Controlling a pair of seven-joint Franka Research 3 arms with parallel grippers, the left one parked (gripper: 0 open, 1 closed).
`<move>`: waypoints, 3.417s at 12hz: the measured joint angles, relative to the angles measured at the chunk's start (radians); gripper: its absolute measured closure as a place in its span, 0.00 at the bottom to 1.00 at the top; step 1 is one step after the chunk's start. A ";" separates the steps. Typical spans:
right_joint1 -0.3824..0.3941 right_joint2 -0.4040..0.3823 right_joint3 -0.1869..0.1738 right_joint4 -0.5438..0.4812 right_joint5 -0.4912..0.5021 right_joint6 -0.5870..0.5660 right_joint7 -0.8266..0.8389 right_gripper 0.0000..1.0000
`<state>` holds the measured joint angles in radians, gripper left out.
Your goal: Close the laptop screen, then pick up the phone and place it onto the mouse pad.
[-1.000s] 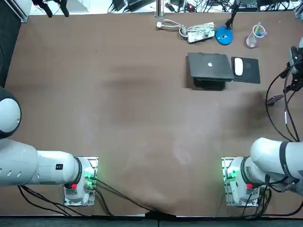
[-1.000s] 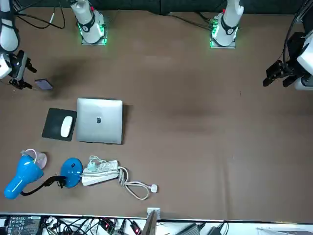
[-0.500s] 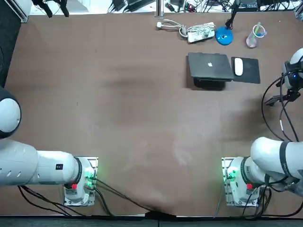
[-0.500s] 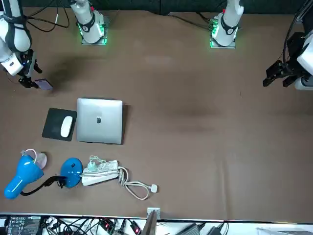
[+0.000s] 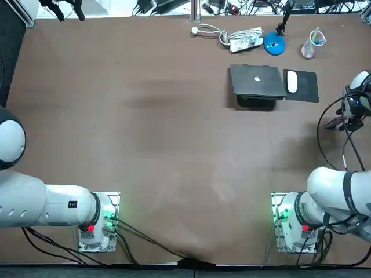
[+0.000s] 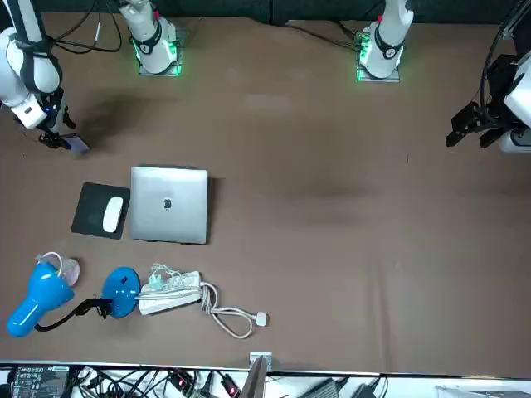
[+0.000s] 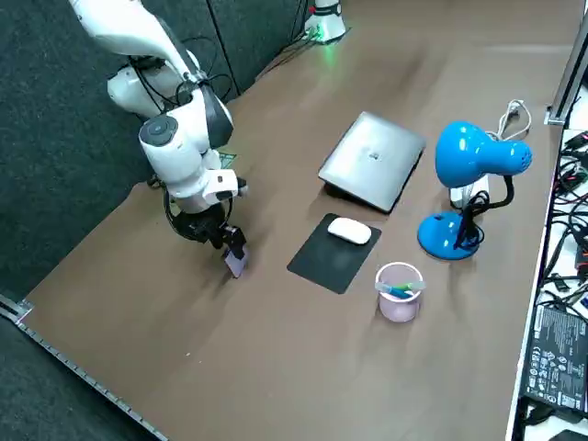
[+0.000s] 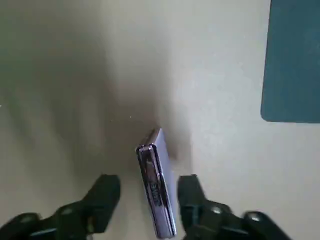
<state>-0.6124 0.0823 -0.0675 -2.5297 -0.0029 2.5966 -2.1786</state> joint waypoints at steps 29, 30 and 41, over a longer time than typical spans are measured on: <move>0.316 0.326 0.037 0.438 0.300 0.105 0.337 0.77; 0.316 0.327 0.036 0.438 0.300 0.105 0.337 0.77; 0.315 0.270 0.019 0.444 0.299 -0.074 0.311 0.01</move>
<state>-0.2973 0.3526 -0.0481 -2.0853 0.2964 2.5225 -1.8680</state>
